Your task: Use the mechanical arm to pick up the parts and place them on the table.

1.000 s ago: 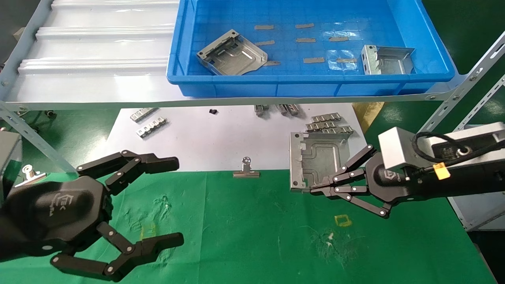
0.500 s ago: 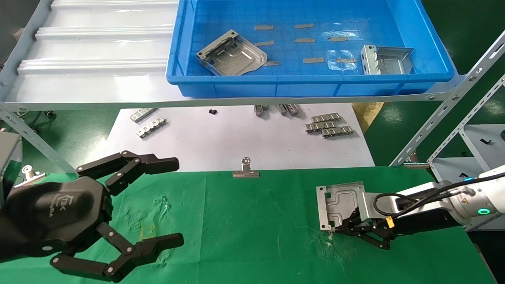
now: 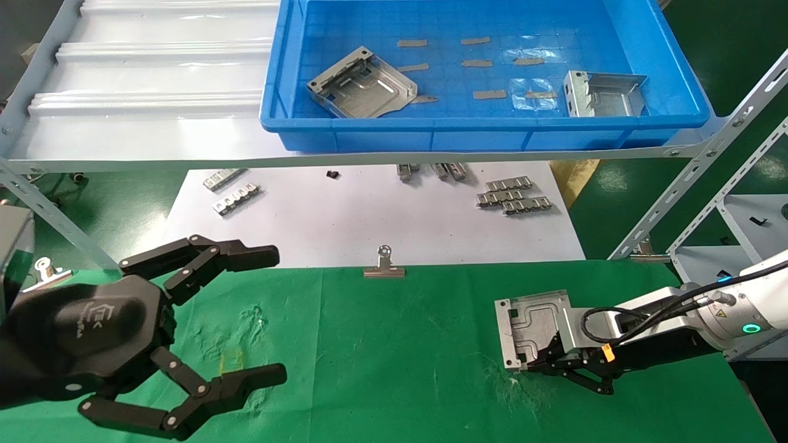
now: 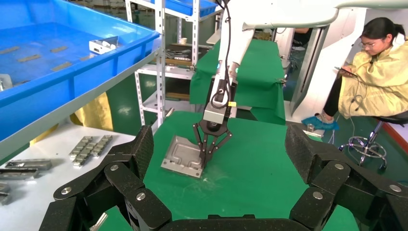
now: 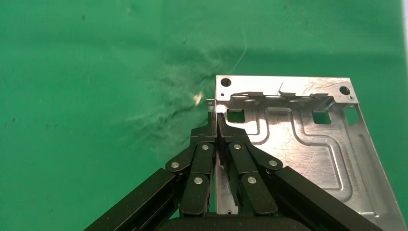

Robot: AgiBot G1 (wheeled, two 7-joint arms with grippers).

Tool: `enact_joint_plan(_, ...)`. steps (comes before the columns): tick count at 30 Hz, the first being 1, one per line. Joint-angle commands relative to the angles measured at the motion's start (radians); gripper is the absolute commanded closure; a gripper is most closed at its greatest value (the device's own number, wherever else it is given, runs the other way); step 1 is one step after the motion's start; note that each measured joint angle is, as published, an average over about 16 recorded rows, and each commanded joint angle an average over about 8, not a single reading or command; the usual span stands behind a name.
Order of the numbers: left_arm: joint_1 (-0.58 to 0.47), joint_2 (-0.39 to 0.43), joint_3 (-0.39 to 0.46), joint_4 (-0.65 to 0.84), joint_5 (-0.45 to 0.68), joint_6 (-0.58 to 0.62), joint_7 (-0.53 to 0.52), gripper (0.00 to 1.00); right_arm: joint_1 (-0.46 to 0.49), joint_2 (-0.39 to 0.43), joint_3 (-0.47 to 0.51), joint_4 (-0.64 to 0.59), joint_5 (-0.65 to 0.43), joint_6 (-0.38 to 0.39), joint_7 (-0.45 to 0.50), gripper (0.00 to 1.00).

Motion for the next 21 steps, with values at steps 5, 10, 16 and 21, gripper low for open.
enact_joint_plan(5,0.000,0.000,0.000,0.000,0.000,0.000,0.000,0.00,0.006,-0.022,-0.016,-0.040,-0.025,0.011,-0.025,0.00)
enact_joint_plan(10,0.000,0.000,0.000,0.000,0.000,0.000,0.000,0.00,0.022,-0.032,-0.014,-0.061,-0.023,0.006,-0.035,0.00)
enact_joint_plan(16,0.000,0.000,0.000,0.000,0.000,0.000,0.000,0.00,0.059,-0.024,0.013,-0.071,0.018,-0.068,-0.033,0.00)
enact_joint_plan(21,0.000,0.000,0.000,0.000,0.000,0.000,0.000,0.00,0.072,-0.014,0.058,-0.069,0.091,-0.117,0.006,0.00)
